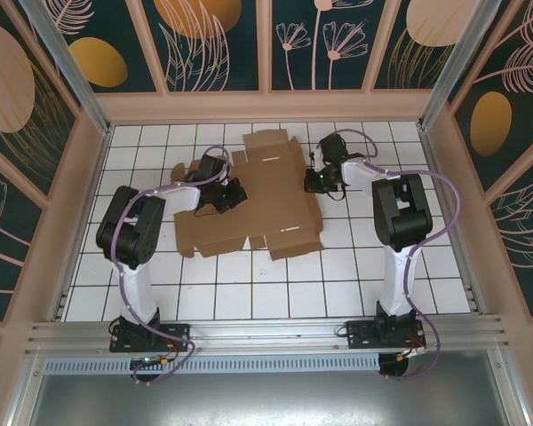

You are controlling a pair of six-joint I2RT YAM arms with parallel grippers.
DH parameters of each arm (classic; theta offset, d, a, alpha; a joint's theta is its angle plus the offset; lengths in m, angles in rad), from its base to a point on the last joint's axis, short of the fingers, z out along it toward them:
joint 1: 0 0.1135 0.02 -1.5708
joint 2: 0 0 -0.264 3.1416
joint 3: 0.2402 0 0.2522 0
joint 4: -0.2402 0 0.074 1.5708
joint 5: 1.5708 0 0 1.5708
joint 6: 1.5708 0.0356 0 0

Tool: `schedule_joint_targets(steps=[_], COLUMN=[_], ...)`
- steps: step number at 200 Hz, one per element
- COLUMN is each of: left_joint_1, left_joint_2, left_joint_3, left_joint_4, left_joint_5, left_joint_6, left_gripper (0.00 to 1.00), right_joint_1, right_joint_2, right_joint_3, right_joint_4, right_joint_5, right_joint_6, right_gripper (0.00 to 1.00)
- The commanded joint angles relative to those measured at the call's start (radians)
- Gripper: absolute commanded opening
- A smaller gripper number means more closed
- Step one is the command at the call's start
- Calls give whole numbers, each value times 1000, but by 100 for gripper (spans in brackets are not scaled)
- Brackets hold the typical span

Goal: Fold the paper box

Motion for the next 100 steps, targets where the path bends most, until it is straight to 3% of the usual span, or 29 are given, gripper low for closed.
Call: schedule_joint_targets(steps=[1, 36, 100], left_joint_1=[0, 22, 29], left_joint_2=[-142, -185, -105], left_joint_3=[-31, -118, -119], left_joint_4=[-59, -93, -73], left_joint_5=[-101, -226, -209], left_joint_6=[3, 30, 27], left_gripper=[0, 0, 0], right_joint_1=[23, 107, 252], right_joint_2=[-2, 72, 228], right_joint_3=[69, 197, 317], right_joint_4=[-124, -231, -300], right_joint_5=[227, 452, 796], right_joint_6=[-49, -113, -152], right_gripper=[6, 7, 8])
